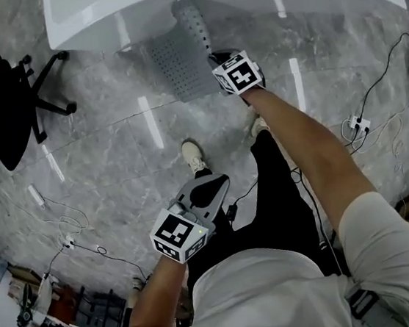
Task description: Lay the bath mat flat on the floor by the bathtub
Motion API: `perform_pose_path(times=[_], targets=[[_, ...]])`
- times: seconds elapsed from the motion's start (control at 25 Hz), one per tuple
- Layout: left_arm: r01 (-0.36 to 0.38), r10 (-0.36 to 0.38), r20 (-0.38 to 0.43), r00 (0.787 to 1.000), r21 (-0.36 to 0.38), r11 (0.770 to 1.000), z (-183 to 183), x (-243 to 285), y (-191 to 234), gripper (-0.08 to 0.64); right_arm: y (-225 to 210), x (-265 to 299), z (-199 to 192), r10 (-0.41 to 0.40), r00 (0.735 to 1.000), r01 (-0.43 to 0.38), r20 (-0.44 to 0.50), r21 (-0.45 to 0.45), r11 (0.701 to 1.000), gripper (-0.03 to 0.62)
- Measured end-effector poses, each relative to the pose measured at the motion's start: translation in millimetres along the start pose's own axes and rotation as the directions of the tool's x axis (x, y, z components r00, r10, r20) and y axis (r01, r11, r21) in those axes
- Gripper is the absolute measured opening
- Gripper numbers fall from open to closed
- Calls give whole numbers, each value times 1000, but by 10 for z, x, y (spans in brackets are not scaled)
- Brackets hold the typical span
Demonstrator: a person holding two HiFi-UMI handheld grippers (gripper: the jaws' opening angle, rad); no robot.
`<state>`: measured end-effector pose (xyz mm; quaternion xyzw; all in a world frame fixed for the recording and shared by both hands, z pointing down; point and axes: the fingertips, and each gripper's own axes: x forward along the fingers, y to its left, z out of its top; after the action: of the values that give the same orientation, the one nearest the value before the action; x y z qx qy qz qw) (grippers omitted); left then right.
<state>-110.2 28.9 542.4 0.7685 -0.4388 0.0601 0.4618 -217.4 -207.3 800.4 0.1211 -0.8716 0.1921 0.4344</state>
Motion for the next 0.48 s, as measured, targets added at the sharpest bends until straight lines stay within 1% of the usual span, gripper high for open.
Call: perform_pose_path(times=[0.16,0.28,0.48], targets=[[24,-24,-74,997,4,1000,-13,299,77,18,-640,-56,-440,-46,998,47,-33,23,999,40],[46,-43,-100,994,27,999,94,566,124,18,-1127,-98,-676,-81,995,83,-55,34,996,40],[82,-75,-145,987,44,996,160,1125,47,18,-1799,-207,-1183,-118,989,123,-83,50,991,40]])
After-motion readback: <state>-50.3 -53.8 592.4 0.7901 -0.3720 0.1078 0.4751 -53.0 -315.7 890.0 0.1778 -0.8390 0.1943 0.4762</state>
